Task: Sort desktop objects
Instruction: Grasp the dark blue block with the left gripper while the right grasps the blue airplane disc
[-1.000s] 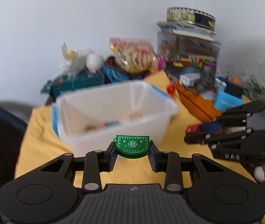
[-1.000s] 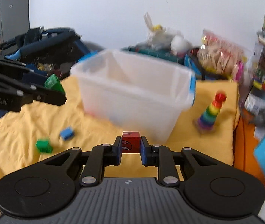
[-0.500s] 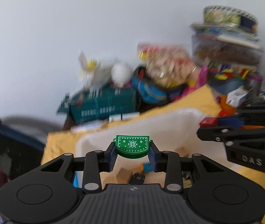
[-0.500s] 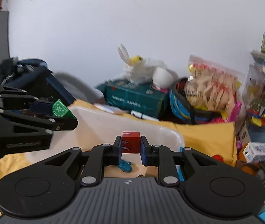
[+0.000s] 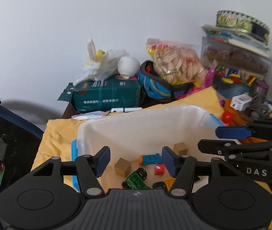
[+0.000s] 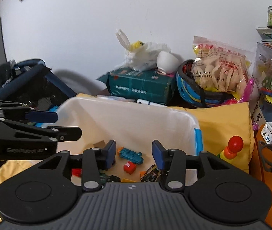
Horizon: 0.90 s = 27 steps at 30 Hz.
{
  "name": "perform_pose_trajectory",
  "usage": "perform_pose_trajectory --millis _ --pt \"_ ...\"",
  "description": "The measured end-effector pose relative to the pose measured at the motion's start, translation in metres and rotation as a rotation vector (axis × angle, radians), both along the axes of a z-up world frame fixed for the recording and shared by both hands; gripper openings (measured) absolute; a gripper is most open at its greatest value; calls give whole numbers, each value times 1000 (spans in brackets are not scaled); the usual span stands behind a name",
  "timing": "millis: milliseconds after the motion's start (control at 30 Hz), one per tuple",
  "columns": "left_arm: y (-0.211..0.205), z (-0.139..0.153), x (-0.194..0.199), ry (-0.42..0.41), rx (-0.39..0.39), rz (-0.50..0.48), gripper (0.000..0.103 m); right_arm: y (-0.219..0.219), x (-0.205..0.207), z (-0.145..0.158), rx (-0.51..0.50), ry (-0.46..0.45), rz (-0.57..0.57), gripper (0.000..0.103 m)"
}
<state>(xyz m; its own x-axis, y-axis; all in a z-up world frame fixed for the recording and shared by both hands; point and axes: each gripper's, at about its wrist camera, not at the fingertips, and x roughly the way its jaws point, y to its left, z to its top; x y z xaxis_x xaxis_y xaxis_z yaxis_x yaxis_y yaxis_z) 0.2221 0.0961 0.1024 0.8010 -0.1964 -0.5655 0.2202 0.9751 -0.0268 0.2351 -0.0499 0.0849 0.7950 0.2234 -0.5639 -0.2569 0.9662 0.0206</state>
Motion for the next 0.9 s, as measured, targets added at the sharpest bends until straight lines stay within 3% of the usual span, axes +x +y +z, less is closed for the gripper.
perform_pose_trajectory --millis 100,200,267,600,900 --pt "8 2 -31 -17 -6 55 67 -1 -19 6 -8 -25 28 49" --pt "22 -12 -63 23 -61 102 69 -1 -46 4 -60 -47 60 57" --pt "27 -28 -81 70 -68 93 69 -4 -66 -5 -71 -27 86 57" --pt "-3 -106 -153 319 52 -118 69 -16 -125 -91 -155 251 108 53" --pt "-26 -113 -151 305 38 -224 69 -6 -140 -110 -136 290 177 49"
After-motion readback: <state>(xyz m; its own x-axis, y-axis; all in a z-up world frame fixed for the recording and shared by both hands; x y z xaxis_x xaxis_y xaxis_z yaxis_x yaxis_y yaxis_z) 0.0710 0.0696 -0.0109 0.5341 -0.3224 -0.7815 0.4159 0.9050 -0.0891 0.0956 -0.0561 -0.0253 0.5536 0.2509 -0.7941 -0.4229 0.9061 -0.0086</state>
